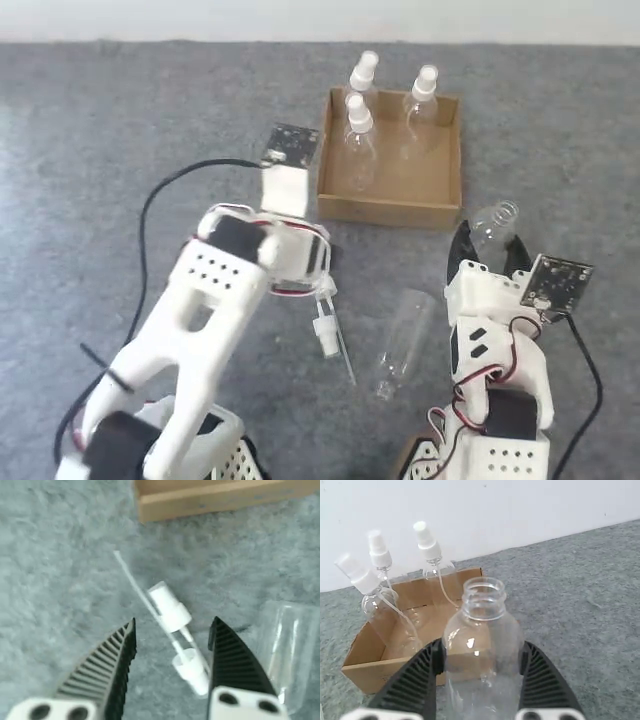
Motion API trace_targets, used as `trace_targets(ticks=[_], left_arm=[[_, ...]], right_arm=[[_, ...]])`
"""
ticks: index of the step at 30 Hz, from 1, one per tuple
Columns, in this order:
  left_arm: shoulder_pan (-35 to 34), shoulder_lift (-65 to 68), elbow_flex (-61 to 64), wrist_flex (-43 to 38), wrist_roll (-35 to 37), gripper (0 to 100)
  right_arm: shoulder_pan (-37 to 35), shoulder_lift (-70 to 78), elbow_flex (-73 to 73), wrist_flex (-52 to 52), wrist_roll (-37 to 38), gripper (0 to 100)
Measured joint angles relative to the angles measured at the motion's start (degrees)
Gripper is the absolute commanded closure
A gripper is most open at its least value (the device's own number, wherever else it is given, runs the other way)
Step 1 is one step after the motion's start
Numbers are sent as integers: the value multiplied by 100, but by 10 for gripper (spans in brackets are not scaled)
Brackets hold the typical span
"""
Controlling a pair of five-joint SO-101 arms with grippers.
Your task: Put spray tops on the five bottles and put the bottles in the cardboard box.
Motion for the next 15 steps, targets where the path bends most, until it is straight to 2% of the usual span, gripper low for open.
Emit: trace_targets(ticks=[6, 15], left_arm=[[281, 475, 0, -466, 571, 779], [290, 1512, 0, -607, 651, 782]], right_arm=[[0, 0, 0, 0, 0, 937], [0, 0, 0, 0, 0, 937]])
